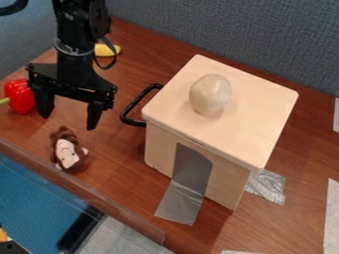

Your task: Open the drawer

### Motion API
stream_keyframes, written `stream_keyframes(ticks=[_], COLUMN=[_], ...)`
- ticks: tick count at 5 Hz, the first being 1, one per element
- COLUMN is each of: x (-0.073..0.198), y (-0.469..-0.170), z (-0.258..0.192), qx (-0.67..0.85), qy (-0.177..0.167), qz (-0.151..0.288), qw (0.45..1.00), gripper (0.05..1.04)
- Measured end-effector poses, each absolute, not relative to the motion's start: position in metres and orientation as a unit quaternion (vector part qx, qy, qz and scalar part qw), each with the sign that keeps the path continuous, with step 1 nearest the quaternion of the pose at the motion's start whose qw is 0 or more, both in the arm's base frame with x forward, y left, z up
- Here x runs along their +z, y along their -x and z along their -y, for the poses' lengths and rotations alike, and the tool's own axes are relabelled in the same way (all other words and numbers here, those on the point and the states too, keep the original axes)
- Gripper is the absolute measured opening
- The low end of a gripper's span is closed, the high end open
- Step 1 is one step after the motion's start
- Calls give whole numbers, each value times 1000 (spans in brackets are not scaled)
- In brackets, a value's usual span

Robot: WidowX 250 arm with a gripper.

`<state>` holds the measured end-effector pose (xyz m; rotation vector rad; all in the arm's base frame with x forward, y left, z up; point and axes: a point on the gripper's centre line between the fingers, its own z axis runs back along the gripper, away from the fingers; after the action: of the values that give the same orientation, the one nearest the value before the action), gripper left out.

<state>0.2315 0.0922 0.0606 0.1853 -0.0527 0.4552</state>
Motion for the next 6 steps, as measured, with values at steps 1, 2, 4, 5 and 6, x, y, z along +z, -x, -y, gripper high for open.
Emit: stream_keyframes(ticks=[1,2,4,5,6], x=[56,58,69,59,45], y=[-231,-246,-293,-312,-325], z=[-91,-92,-84,-80,-81], qx=[226,233,227,221,218], qy=[-90,-81,-40,-8,-2], qz=[16,27,74,86,84], qw=[970,969,970,972,972], gripper=[1001,1001,1001,1001,1001])
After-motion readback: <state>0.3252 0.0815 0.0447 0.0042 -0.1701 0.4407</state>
